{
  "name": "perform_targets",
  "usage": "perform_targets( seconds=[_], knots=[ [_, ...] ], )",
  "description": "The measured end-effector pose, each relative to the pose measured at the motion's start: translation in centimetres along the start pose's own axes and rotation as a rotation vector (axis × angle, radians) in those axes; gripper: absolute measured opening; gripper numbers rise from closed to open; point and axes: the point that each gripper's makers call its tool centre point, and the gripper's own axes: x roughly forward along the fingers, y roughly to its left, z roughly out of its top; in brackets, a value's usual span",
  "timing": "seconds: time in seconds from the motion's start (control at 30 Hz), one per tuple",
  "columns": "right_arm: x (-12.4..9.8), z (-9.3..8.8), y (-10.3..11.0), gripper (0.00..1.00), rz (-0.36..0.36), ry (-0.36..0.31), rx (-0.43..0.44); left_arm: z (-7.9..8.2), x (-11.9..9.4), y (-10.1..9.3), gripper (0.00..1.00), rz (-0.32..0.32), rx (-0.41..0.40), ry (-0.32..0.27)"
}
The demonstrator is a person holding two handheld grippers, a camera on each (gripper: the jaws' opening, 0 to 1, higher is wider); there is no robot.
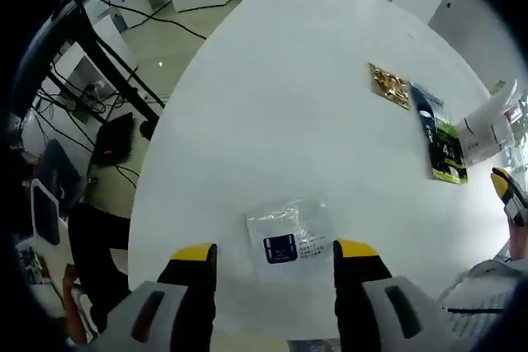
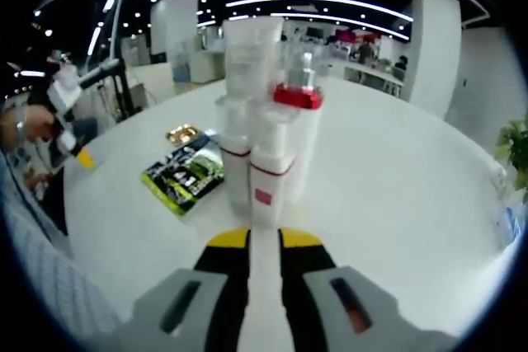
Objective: Arrange the skincare products in the storage area until every visible bottle or jar stands upright without overlapping.
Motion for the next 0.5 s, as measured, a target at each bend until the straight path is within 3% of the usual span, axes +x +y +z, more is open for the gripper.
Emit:
perform_targets(
  seconds=[0.13, 0.33, 0.5],
  knots=[
    [0.0, -0.2, -0.1, 0.12, -0.002, 0.002, 0.004, 0.0, -0.1, -0.9, 0.61, -0.025, -0.018, 0.014],
    [0.0, -0.3, 0.0, 0.12, -0.001, 0.004, -0.001, -0.3, 0.4, -1.3, 0.6, 0.051, 0.057, 0.046],
    [0.0, -0.3, 0.1, 0.12, 0.0, 0.004, -0.002, 0.0, 0.5, -2.1, 0.58, 0.045, 0.037, 0.04]
  ],
)
